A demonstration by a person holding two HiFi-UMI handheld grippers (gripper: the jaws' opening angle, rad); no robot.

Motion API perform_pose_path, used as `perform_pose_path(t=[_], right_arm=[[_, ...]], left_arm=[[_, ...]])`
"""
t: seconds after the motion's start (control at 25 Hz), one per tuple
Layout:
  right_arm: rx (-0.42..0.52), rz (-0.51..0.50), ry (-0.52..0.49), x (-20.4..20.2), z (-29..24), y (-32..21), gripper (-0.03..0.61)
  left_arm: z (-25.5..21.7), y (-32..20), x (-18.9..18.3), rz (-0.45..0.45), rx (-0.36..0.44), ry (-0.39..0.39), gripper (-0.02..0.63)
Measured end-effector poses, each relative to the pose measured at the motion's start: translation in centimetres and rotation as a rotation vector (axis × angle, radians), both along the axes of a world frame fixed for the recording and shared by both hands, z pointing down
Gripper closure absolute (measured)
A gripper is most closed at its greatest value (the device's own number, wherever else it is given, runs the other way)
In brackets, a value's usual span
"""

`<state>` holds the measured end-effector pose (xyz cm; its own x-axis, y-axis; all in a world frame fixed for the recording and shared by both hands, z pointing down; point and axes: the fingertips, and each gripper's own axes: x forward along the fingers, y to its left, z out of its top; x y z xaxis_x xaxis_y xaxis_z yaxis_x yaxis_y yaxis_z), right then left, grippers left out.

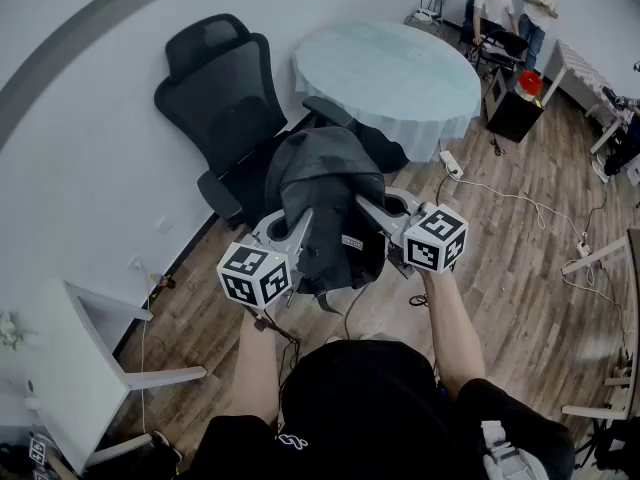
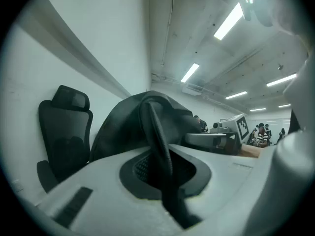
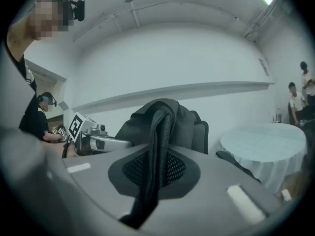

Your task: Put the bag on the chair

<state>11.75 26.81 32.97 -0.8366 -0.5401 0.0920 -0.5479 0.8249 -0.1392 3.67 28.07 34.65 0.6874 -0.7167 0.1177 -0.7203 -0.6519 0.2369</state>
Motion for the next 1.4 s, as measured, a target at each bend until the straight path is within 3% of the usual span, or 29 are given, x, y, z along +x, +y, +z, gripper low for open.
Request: perform_pose_path(t=[0.88,1.16,1.4], right_arm=[[-0.007,0.026,0.014,-0.7,1.4,-1.9,0.552],[-0.009,0.02,-0.009,-1.1,2.4,-6.4,0.551],[-0.03,-0.017,-0.021,-3.1,4.2,-13.5,0.551]], left_arm=[[1.2,-1.7,-0.9,0.032,-0.015,0.024,0.598],[2.1,-6.1,-1.3,0.024,-0.016,0.008,0.598],[3.7,-12.8,-3.4,-0.012,-0.045,0.0,0.598]])
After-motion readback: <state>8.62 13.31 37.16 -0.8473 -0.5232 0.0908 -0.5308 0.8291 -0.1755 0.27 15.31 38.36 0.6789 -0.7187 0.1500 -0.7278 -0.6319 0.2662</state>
